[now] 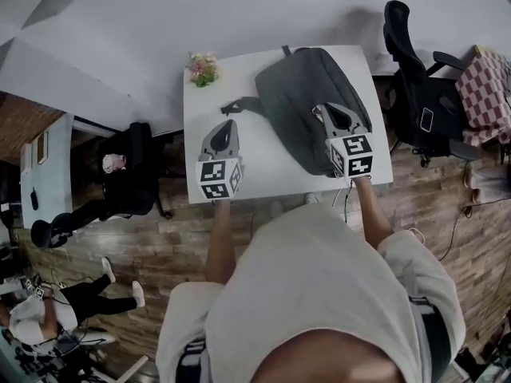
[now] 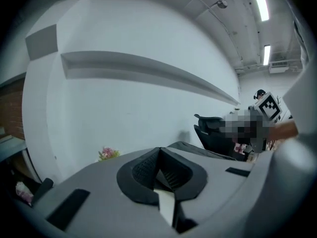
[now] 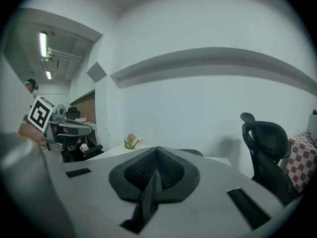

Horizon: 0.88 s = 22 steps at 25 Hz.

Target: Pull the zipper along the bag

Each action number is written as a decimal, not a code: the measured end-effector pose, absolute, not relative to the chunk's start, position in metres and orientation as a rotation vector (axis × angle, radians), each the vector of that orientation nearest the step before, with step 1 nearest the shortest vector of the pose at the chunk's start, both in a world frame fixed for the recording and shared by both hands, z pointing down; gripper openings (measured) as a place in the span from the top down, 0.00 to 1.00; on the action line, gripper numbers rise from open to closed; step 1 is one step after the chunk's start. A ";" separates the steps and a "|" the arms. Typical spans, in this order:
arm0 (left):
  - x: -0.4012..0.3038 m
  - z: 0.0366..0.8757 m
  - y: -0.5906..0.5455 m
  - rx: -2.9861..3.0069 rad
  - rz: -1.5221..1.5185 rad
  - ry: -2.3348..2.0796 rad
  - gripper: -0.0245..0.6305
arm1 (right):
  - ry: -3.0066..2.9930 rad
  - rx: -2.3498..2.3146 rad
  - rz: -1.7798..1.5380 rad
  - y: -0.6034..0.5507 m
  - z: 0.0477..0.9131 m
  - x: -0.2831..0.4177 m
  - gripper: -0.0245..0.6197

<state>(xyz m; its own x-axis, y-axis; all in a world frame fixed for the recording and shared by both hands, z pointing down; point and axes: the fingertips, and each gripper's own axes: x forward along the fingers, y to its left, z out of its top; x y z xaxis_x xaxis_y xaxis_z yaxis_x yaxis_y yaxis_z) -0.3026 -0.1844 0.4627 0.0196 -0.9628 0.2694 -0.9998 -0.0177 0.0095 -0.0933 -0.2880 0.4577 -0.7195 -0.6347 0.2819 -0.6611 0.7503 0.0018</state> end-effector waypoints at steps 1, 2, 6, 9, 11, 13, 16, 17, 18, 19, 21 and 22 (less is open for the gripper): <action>-0.308 0.460 -0.182 2.079 0.262 -2.069 0.92 | -2.698 1.001 0.132 -0.289 0.454 -0.099 0.94; -0.312 0.459 -0.180 2.070 0.254 -2.081 0.92 | -2.704 0.992 0.121 -0.289 0.451 -0.104 0.94; -0.316 0.457 -0.174 2.062 0.253 -2.101 0.92 | -2.702 0.981 0.091 -0.285 0.449 -0.113 0.94; -0.316 0.453 -0.177 2.065 0.251 -2.113 0.92 | -2.711 0.972 0.083 -0.285 0.448 -0.116 0.94; -0.316 0.452 -0.179 2.071 0.247 -2.112 0.92 | -2.711 0.973 0.081 -0.285 0.446 -0.118 0.94; -0.315 0.452 -0.180 2.078 0.247 -2.107 0.92 | -2.708 0.977 0.079 -0.285 0.446 -0.118 0.94; -0.313 0.453 -0.182 2.087 0.250 -2.096 0.92 | -2.703 0.988 0.076 -0.286 0.445 -0.116 0.94; -0.311 0.452 -0.183 2.091 0.249 -2.092 0.92 | -2.705 0.990 0.076 -0.286 0.444 -0.115 0.94; -0.310 0.452 -0.184 2.094 0.250 -2.088 0.92 | -2.707 0.992 0.077 -0.286 0.443 -0.115 0.94; -0.309 0.452 -0.185 2.096 0.250 -2.084 0.92 | -2.709 0.993 0.075 -0.285 0.442 -0.114 0.94; -0.307 0.453 -0.185 2.100 0.249 -2.078 0.92 | -2.705 0.991 0.070 -0.284 0.442 -0.114 0.94; -0.305 0.453 -0.185 2.101 0.248 -2.076 0.92 | -2.703 0.988 0.070 -0.283 0.442 -0.113 0.94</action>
